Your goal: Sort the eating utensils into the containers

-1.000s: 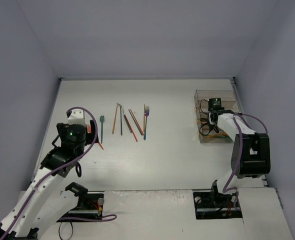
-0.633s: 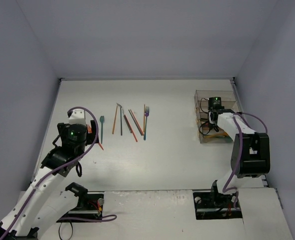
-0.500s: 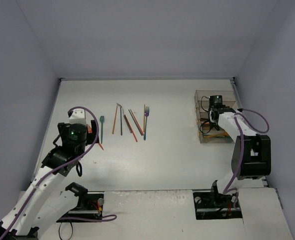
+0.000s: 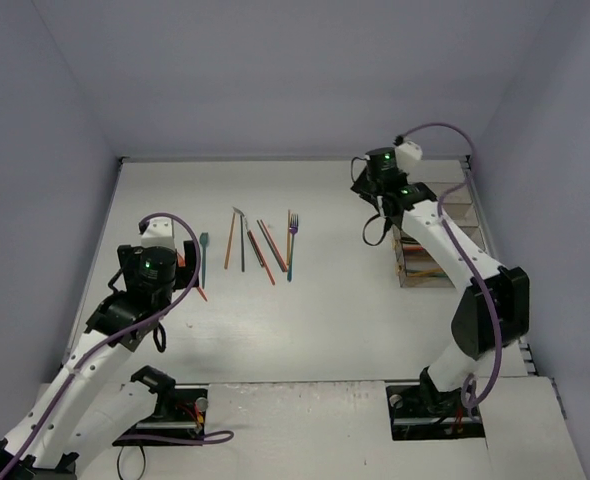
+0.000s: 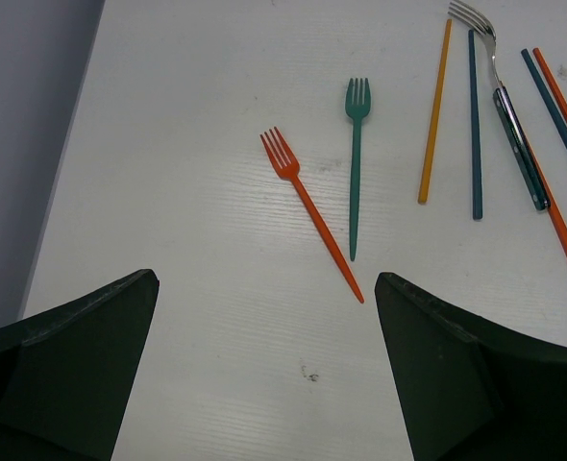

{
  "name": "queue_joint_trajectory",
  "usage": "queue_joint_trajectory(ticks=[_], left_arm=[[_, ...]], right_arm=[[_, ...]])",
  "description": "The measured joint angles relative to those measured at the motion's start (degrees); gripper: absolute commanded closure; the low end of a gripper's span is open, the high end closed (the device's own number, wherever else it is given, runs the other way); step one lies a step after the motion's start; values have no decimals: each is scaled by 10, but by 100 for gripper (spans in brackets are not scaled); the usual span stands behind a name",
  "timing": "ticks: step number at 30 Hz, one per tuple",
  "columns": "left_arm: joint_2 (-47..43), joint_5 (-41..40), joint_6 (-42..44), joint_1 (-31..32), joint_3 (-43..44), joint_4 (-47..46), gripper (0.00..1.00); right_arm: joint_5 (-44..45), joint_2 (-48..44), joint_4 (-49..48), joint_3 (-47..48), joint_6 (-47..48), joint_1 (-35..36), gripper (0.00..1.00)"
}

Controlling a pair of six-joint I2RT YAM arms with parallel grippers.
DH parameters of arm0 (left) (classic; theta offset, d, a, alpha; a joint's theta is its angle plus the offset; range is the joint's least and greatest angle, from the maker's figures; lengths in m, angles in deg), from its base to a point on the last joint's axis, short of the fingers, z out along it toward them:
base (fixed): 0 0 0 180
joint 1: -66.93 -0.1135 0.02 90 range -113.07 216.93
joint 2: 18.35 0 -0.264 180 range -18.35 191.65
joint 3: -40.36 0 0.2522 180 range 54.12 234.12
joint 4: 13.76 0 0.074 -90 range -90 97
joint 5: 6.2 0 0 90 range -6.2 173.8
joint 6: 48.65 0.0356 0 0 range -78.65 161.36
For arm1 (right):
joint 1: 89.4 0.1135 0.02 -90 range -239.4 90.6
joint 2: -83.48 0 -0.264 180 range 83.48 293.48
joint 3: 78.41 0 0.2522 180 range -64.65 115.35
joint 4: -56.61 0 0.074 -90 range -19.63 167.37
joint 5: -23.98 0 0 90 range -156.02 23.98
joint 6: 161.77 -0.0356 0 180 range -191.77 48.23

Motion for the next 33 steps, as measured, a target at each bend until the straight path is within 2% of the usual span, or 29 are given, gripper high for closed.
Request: queue_joint_trajectory(ticks=[7,15,33], left_arm=[[4,-8,0,0,0,0,5],[17,-12,0,0,0,0,5],[17,-11,0,0,0,0,5]], right_arm=[[-51,157,3,65,96,93,64],[-63,298,9,147,120,156,65],[-12,340,1,165,95,173,75]])
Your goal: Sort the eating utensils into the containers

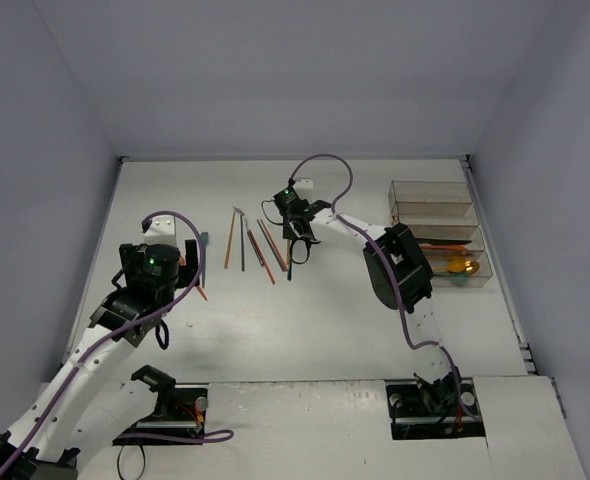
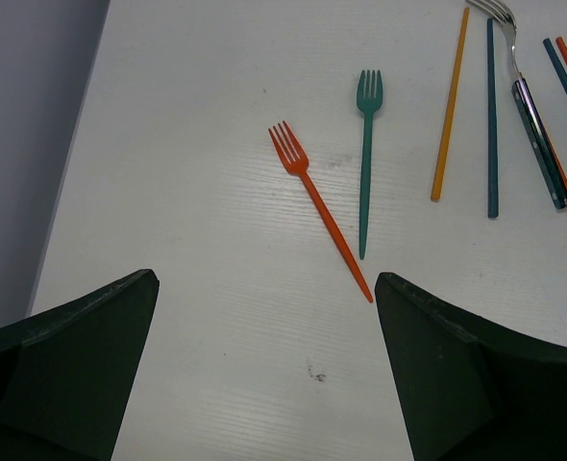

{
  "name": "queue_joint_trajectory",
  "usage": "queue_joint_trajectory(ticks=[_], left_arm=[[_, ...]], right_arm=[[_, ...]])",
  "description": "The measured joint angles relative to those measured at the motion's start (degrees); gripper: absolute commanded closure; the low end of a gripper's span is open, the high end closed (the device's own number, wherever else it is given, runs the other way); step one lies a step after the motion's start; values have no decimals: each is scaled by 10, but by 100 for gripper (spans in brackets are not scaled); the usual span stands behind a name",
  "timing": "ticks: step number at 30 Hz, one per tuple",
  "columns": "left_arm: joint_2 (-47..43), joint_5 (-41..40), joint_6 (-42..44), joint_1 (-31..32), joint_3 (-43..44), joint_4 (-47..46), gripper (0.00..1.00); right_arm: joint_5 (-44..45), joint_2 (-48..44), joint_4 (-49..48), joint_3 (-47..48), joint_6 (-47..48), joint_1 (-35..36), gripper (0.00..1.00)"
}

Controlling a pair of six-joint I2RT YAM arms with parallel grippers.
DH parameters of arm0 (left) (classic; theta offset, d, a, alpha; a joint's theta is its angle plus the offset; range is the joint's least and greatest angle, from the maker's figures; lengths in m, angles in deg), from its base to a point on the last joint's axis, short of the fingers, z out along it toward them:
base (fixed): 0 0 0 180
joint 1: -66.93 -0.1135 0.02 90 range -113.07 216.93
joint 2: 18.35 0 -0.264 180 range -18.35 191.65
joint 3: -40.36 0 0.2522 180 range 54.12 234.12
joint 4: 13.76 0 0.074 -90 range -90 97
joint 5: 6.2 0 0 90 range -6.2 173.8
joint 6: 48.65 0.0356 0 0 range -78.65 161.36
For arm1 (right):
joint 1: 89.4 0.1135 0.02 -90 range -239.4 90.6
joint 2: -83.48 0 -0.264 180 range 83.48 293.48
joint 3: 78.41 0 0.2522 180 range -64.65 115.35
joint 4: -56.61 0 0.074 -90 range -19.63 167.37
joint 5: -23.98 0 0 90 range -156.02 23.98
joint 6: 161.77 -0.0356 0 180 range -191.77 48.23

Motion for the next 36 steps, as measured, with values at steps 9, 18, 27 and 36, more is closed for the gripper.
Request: queue_joint_trajectory(ticks=[9,18,27,36], left_arm=[[3,0,0,0,0,0,5],[5,0,0,0,0,0,5],[5,0,0,0,0,0,5],[5,0,0,0,0,0,5]], right_arm=[[2,13,-7,-4,-11,0,92],[7,4,-32,-27,-22,-7,100],[7,-68,-7,-75,-33,-59,100],[44,-277,-7,-127,-104,-183,100]])
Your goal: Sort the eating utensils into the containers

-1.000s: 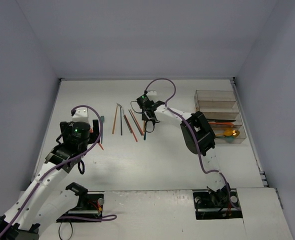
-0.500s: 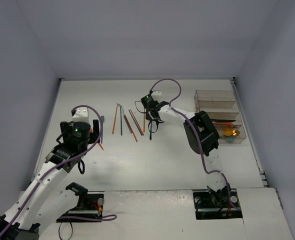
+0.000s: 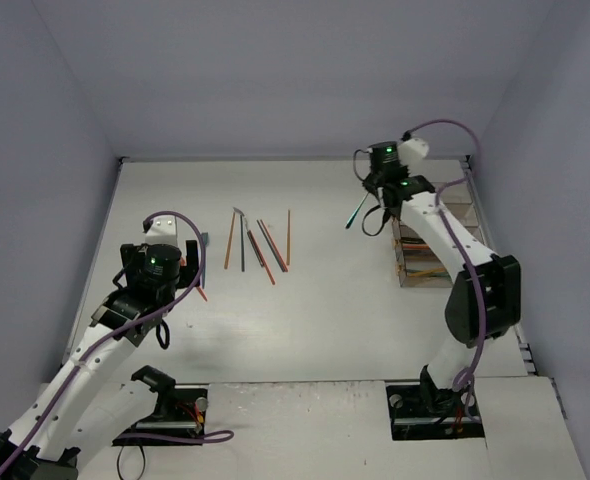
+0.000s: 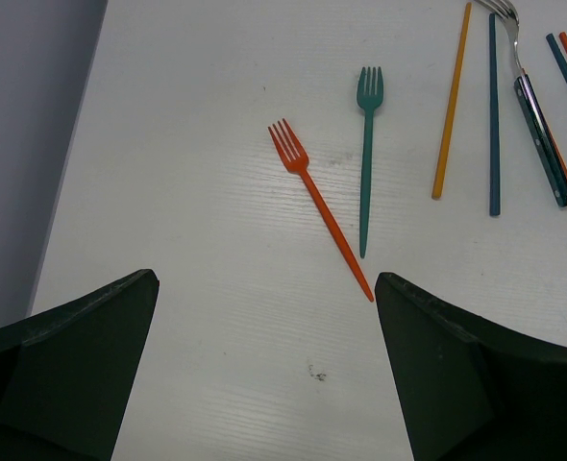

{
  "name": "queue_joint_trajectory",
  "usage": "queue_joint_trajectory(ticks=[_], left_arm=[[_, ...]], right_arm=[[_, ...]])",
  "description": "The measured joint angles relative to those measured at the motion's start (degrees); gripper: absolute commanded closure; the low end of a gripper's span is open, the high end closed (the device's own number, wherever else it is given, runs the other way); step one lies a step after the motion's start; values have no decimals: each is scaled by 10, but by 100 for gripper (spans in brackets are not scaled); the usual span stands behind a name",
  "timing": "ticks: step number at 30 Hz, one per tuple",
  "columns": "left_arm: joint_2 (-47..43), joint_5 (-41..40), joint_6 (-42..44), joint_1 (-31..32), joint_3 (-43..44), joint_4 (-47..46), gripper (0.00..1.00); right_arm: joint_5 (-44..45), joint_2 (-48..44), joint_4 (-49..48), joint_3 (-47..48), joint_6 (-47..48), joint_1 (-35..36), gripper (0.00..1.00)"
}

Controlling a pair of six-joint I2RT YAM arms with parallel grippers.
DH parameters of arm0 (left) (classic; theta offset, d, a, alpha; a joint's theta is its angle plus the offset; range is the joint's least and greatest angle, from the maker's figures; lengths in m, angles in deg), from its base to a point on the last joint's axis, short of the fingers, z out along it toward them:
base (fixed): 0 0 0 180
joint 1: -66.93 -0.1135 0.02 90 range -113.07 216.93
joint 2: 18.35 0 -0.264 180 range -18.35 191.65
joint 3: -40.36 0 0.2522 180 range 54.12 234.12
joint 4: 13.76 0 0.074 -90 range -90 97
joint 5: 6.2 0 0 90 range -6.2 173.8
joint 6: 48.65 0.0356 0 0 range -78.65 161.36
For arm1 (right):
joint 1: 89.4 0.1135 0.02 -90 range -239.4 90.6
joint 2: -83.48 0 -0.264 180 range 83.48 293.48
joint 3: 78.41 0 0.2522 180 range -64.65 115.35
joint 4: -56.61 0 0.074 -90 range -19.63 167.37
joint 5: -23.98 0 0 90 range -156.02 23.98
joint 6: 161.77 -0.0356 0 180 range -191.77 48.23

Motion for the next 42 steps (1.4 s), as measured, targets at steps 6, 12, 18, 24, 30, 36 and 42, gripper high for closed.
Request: queue_joint_trajectory(ticks=[6,12,18,24,30,36,42], left_arm=[[0,0,0,0,0,0,5],[0,0,0,0,0,0,5],[0,0,0,0,0,0,5],[4,0,0,0,0,0,5],[9,-1,0,0,0,0,5],[17,-1,0,0,0,0,5],[22,-1,0,0,0,0,5]], right_arm=[[52,-81,-4,-60,-88,-115,100],[84,-82,10,-108,-188,-192,100],[102,-60,11,-110,-262,-233,100],[113,0,9,-93,-300,-259,100],[112,58,7,-73,-316,-270,100],[104,99,5,-46,-322,-271,100],[83,119,3,-38,-323,-271,95]])
